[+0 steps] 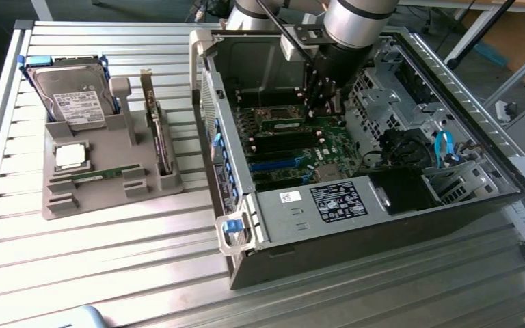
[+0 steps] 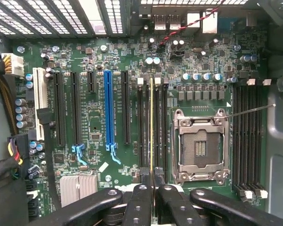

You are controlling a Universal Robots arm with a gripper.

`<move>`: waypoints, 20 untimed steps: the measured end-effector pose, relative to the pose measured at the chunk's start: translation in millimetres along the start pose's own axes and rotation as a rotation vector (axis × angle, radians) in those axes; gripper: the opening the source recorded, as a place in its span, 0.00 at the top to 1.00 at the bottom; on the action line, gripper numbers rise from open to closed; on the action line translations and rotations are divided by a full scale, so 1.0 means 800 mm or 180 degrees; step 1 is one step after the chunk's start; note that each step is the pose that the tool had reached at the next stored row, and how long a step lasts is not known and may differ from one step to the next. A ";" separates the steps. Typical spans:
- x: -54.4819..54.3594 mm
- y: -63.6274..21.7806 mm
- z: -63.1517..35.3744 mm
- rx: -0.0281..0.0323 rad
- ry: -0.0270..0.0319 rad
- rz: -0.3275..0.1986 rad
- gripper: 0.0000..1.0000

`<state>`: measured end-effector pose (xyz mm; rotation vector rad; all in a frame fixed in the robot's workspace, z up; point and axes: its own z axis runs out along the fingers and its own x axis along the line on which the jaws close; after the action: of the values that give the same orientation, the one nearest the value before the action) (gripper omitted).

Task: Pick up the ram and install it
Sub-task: 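Insert the ram into the slot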

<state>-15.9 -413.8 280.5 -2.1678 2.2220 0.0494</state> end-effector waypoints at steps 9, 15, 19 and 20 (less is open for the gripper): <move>0.001 0.000 0.010 0.0013 0.0000 -0.0001 0.88; 0.001 0.000 0.020 0.0026 0.0000 -0.0001 0.88; 0.001 0.000 0.022 0.0027 0.0000 -0.0002 0.88; 0.001 0.000 0.022 0.0027 0.0000 -0.0001 0.88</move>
<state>-15.9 -413.9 262.7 -2.1640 2.2177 0.0398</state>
